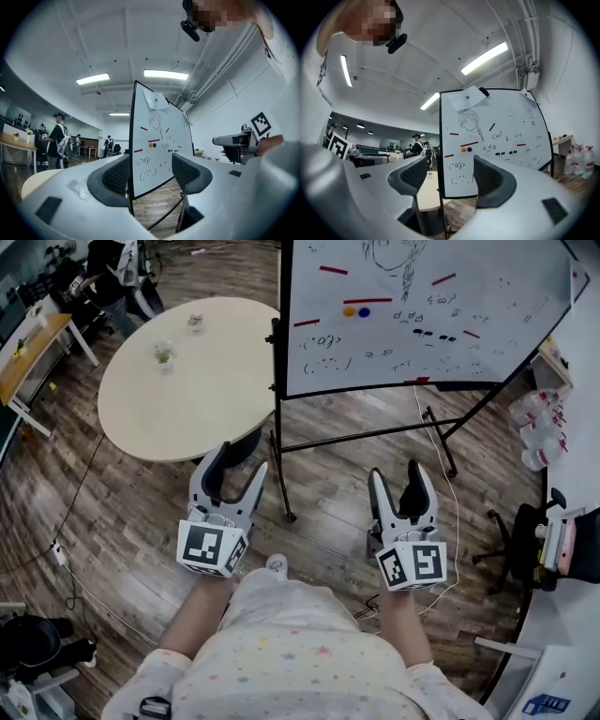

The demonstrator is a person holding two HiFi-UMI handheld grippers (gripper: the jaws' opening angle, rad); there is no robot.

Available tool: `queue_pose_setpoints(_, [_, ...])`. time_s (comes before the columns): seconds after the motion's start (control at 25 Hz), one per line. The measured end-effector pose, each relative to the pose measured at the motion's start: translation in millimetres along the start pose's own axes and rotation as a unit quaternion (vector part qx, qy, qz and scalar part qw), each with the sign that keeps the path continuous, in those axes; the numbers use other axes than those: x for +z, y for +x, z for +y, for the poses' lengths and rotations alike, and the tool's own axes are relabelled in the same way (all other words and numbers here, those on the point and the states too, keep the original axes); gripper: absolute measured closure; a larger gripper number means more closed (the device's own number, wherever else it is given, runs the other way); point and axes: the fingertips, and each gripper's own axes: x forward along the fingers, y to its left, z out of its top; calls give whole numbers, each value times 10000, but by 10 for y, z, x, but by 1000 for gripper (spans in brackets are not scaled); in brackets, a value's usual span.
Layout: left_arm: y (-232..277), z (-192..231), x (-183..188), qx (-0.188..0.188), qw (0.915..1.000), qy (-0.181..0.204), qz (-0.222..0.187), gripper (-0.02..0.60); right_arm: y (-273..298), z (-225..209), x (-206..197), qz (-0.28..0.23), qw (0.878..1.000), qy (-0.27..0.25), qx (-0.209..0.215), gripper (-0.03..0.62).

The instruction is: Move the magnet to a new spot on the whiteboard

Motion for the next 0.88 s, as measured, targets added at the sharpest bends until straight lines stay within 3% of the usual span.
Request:
queue_pose_setpoints(0.44, [727,326,-217,-290,9995,-82,117,325,732,-214,-82,199,9994,-223,-160,306])
queue_pose_setpoints(0.88, [1725,517,-215,146,9999,74,37,325,1752,-801,-188,110,9990,-10,433,309])
